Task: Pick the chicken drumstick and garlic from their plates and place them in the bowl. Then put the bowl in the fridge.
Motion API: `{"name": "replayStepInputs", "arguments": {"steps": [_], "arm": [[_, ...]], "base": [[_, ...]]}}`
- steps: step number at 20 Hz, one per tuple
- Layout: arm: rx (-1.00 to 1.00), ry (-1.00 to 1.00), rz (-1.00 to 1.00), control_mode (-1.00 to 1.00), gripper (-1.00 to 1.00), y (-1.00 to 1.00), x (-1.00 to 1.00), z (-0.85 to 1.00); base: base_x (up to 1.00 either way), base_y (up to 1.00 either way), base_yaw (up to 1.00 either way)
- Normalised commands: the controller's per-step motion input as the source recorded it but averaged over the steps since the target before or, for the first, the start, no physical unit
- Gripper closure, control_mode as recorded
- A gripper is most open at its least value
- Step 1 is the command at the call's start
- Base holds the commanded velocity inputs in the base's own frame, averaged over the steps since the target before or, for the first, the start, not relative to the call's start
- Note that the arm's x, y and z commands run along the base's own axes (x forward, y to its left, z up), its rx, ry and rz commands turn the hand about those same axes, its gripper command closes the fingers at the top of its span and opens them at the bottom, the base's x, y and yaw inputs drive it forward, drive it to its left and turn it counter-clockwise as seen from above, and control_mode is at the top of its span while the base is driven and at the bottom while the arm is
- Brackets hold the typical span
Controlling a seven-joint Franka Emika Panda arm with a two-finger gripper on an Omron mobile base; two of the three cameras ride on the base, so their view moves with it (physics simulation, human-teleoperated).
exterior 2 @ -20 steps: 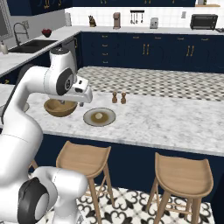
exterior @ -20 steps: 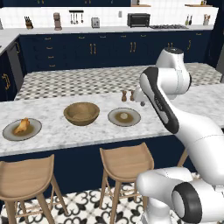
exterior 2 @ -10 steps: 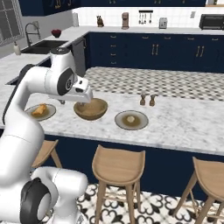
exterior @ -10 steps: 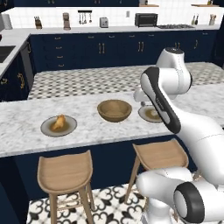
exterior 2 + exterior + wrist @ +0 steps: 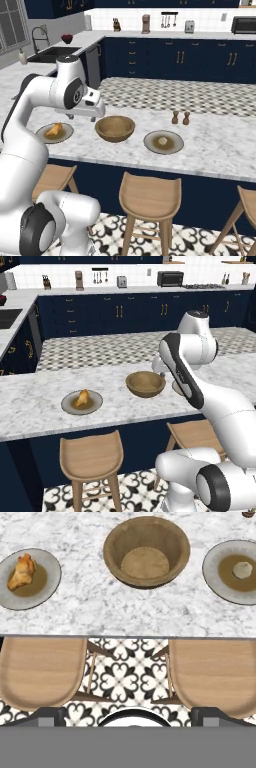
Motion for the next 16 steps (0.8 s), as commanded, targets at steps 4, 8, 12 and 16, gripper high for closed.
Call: {"name": "replayStepInputs", "arguments": {"steps": [4, 8, 12, 16], "arm": [[0.00, 0.00, 0.00, 1.00, -1.00, 0.00, 0.00, 0.00], [0.00, 0.00, 0.00, 1.00, -1.00, 0.00, 0.00, 0.00], [0.00, 0.00, 0.00, 1.00, -1.00, 0.00, 0.00, 0.00], [0.00, 0.00, 0.00, 1.00, -1.00, 0.00, 0.00, 0.00]], "base": [[0.75, 0.00, 0.00], [0.50, 0.00, 0.01], [0.00, 0.00, 0.00], [0.00, 0.00, 0.00]]}}
